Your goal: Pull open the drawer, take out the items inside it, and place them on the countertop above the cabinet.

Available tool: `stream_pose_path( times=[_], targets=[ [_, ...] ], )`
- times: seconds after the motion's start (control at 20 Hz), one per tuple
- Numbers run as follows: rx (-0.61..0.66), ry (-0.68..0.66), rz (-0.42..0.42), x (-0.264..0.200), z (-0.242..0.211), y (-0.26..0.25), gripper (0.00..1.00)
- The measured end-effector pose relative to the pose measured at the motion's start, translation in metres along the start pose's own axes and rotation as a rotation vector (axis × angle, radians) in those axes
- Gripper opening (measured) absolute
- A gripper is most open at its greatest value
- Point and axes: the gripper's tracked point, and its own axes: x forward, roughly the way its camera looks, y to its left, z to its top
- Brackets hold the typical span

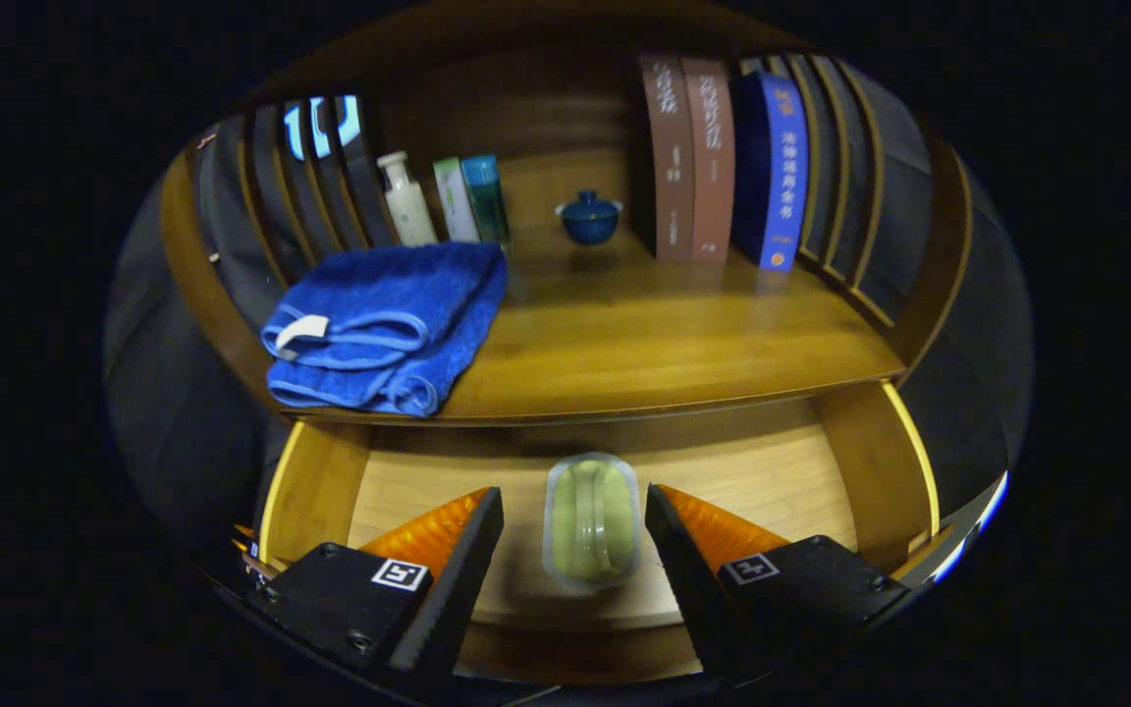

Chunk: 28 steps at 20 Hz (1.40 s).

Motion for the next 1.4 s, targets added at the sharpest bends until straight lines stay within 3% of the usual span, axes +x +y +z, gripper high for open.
stream_pose_path(
  times=[0.25,0.4,0.5,0.7,0.75,0.9,1.2,1.4],
  targets=[
    [0.022,0.209,-0.049,0.036,-0.021,-0.010,0.93],
    [0.049,0.268,-0.056,0.050,-0.030,-0.015,0.93],
    [0.041,0.286,-0.065,0.053,-0.033,-0.017,0.82],
    [0.018,0.309,-0.070,0.058,-0.039,-0.019,0.51],
    [0.015,0.292,-0.068,0.061,-0.041,-0.019,0.50],
    [-0.005,0.287,-0.046,0.060,-0.035,-0.018,0.23],
    [-0.016,0.262,-0.017,0.044,-0.035,-0.013,0.23],
    [0.007,0.146,-0.015,0.008,-0.016,-0.016,0.23]
  ],
)
